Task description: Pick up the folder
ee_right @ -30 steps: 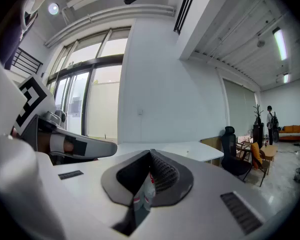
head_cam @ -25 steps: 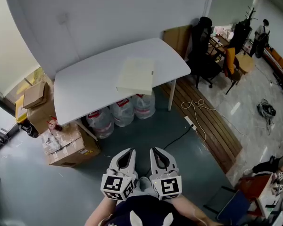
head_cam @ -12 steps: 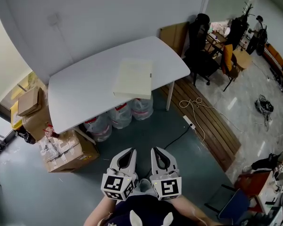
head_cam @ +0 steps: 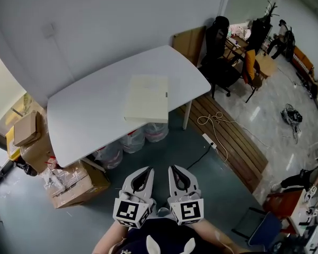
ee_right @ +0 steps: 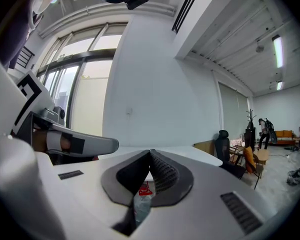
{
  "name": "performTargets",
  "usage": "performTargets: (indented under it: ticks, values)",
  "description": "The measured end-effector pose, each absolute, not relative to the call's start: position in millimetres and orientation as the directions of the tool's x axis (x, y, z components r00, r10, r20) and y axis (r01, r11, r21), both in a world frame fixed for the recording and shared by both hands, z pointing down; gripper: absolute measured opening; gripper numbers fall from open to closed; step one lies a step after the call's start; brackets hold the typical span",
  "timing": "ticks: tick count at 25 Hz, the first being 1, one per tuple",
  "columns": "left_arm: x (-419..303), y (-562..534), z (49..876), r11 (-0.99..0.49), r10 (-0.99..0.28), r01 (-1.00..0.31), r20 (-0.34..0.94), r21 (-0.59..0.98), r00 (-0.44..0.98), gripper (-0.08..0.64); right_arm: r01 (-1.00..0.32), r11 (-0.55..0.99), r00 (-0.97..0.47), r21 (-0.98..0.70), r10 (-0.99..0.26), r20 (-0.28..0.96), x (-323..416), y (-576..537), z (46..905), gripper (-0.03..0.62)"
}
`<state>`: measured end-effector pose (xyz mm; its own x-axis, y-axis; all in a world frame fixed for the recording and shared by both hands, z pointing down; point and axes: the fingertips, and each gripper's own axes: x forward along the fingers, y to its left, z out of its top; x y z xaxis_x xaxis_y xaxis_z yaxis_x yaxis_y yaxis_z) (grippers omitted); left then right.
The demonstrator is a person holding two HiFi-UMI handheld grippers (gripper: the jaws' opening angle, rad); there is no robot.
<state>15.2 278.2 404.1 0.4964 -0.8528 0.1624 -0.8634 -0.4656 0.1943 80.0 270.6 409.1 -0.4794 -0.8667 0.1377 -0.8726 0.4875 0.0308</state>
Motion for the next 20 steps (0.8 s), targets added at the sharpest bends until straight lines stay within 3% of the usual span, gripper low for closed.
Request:
performTargets:
  ticks: [4,11,20]
  values:
    - [10,264,391,-0.494,-0.855,-0.858,0.101,0.143,0.509,0.003,-0.867,0.497,-0.487,0.037,-0.862,0.142,67,256,409,0.009]
    - [-13,238,400,-0.504,-0.846,-0.851,0.114,0.146,0.520,0.003,-0.847,0.531,-0.530,-0.025,-0.838,0.131,36,234,413,0.009]
    - [-48,206,398,-0.536,-0.832,-0.828,0.063,0.163,0.551,0.003,-0.857,0.515,-0.508,0.015,-0.849,0.144,2,199,418,0.010]
